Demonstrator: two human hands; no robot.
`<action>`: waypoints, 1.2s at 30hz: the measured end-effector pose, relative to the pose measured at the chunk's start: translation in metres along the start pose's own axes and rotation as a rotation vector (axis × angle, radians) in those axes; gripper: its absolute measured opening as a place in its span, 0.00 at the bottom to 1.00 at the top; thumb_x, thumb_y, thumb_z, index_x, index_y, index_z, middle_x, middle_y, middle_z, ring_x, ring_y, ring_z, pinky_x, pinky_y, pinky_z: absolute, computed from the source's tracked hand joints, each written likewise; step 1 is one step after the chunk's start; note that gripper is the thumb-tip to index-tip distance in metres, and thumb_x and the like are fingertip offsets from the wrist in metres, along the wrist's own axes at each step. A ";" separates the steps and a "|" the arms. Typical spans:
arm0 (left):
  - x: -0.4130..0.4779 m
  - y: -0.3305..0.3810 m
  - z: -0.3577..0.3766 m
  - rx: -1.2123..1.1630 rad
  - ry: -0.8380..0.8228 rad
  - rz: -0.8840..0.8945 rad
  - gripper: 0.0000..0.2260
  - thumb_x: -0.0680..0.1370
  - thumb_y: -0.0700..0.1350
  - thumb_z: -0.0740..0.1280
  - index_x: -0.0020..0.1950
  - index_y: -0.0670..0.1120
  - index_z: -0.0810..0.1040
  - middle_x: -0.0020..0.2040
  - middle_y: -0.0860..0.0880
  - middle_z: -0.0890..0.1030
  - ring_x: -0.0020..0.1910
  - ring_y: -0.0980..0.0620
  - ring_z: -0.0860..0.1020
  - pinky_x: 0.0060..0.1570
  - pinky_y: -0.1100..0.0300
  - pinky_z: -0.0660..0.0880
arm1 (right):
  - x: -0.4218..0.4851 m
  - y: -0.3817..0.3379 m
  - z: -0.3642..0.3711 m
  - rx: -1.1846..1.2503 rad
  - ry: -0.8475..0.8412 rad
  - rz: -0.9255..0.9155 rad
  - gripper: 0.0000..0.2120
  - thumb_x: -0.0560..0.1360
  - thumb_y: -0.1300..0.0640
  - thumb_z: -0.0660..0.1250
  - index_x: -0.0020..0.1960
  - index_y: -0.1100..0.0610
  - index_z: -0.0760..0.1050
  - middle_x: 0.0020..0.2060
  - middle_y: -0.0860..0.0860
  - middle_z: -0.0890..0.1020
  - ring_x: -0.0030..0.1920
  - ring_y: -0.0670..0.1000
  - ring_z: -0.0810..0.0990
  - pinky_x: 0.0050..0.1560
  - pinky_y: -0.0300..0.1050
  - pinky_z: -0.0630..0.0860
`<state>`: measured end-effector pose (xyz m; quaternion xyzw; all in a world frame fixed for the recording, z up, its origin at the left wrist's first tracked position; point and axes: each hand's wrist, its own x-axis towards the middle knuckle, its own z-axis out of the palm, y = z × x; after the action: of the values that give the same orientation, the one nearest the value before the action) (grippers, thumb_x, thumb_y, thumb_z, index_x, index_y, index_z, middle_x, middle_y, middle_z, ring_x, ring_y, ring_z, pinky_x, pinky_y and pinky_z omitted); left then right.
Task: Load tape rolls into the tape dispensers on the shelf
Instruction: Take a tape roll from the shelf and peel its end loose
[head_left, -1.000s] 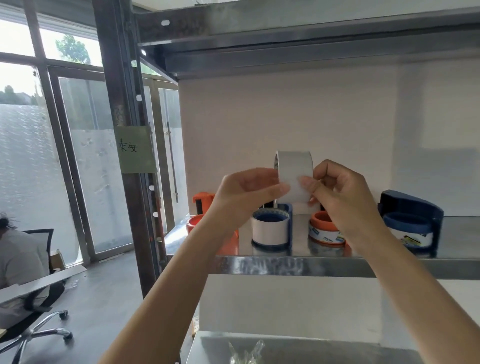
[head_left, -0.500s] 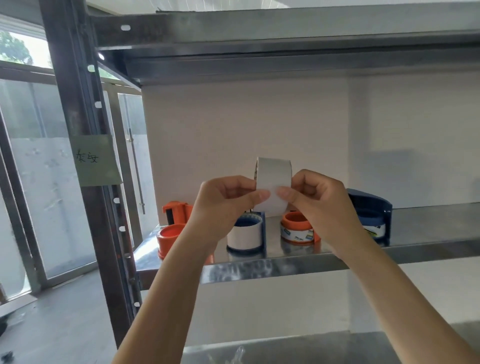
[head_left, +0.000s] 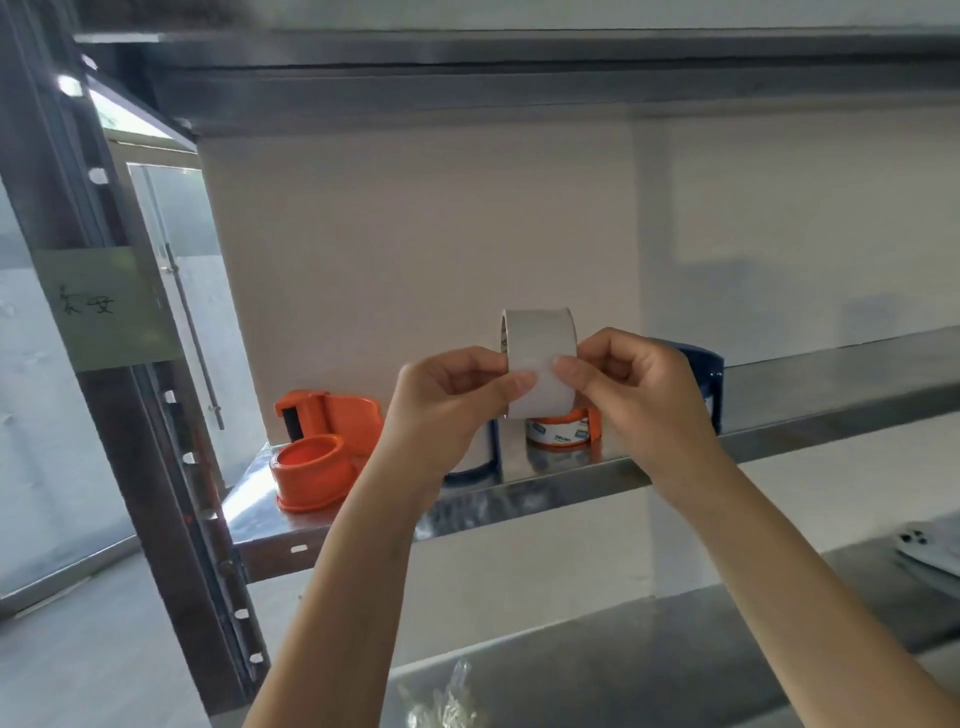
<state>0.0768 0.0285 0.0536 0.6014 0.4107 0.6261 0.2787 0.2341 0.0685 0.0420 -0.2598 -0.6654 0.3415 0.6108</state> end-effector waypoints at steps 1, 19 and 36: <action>0.000 -0.003 0.006 -0.030 -0.021 -0.006 0.07 0.71 0.38 0.72 0.46 0.36 0.81 0.43 0.40 0.85 0.44 0.44 0.83 0.47 0.55 0.81 | -0.003 0.001 -0.005 -0.015 0.020 0.006 0.05 0.72 0.57 0.71 0.39 0.56 0.78 0.36 0.52 0.84 0.40 0.49 0.84 0.38 0.41 0.80; 0.024 -0.017 0.250 -0.312 -0.476 -0.047 0.06 0.72 0.39 0.72 0.45 0.37 0.81 0.42 0.39 0.83 0.43 0.44 0.79 0.50 0.51 0.77 | -0.055 -0.012 -0.220 -0.258 0.520 0.067 0.07 0.74 0.60 0.69 0.39 0.61 0.77 0.34 0.58 0.81 0.37 0.52 0.81 0.45 0.50 0.81; 0.048 -0.047 0.506 -0.446 -0.636 -0.146 0.12 0.72 0.37 0.72 0.52 0.33 0.79 0.47 0.38 0.79 0.46 0.45 0.78 0.55 0.50 0.77 | -0.060 0.020 -0.451 -0.432 0.656 0.157 0.06 0.76 0.63 0.66 0.50 0.65 0.77 0.43 0.60 0.81 0.41 0.52 0.80 0.39 0.35 0.80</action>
<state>0.5615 0.1831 0.0080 0.6591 0.1993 0.4608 0.5599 0.6868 0.0975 -0.0026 -0.5276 -0.4694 0.1383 0.6944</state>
